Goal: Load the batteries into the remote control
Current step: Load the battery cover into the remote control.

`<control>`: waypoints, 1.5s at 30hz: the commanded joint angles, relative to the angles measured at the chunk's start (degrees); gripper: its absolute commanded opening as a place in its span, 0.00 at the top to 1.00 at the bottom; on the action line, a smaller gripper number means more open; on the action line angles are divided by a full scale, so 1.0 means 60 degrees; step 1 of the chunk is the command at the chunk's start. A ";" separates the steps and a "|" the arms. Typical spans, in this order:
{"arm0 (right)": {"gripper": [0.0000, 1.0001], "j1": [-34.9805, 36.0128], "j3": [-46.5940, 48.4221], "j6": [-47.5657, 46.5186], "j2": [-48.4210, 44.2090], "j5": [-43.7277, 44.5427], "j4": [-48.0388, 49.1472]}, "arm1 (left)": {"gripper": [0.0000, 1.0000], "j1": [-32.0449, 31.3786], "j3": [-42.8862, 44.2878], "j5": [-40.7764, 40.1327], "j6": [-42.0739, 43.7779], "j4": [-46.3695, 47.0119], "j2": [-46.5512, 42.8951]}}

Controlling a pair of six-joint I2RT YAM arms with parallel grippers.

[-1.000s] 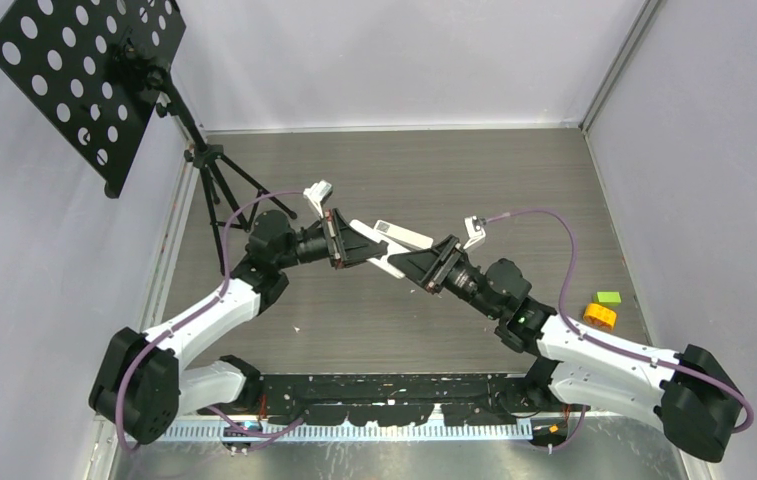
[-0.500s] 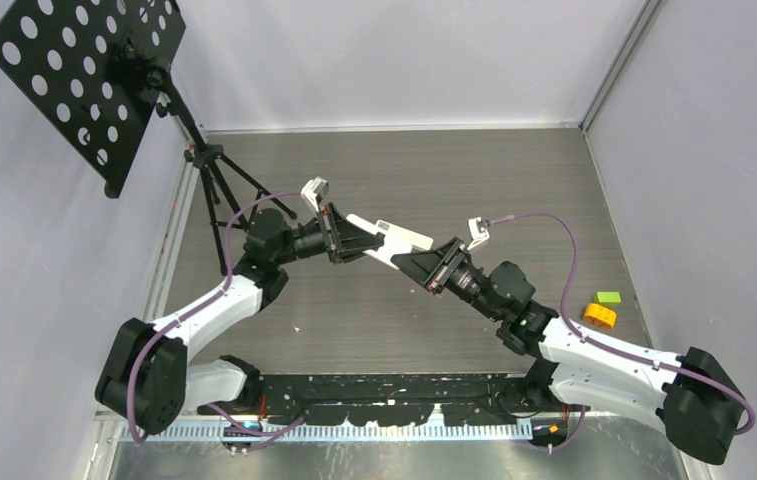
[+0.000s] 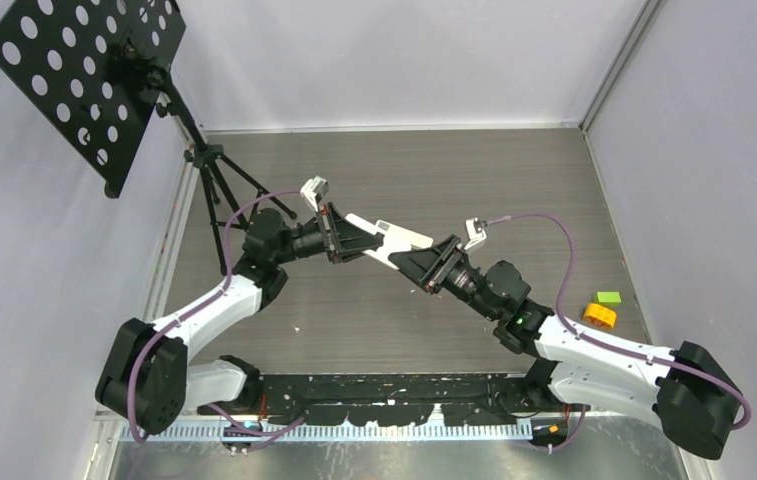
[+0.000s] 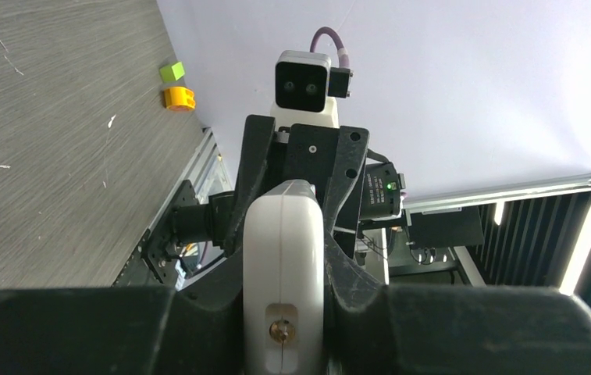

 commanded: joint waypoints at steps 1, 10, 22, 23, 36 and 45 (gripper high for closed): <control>0.42 -0.0058 0.0045 0.0007 -0.0340 0.0375 -0.0002 | 1.00 -0.0025 0.0022 0.0288 0.0278 0.0488 -0.0011; 0.34 -0.0060 -0.0061 -0.0046 -0.0789 0.0451 -0.0071 | 1.00 -0.0007 0.0006 0.0298 0.0305 0.0493 0.0140; 0.81 -0.0077 -0.0528 -0.0119 -0.0657 0.0833 0.0139 | 1.00 -0.0007 0.0063 0.0269 0.0031 0.0479 -0.0067; 0.83 -0.0083 -0.0603 -0.0094 -0.0665 0.0836 0.0283 | 1.00 -0.0007 0.0065 0.0244 -0.0006 0.0492 -0.0079; 0.95 -0.0216 -0.0531 -0.0268 -0.0930 0.0172 -0.0166 | 1.00 0.0022 0.0271 0.0507 0.0507 0.0558 -0.0016; 0.95 -0.0373 0.0107 -0.1135 -0.1533 -0.0438 -0.2025 | 1.00 0.0015 0.0708 0.1352 0.0903 0.0248 -0.0017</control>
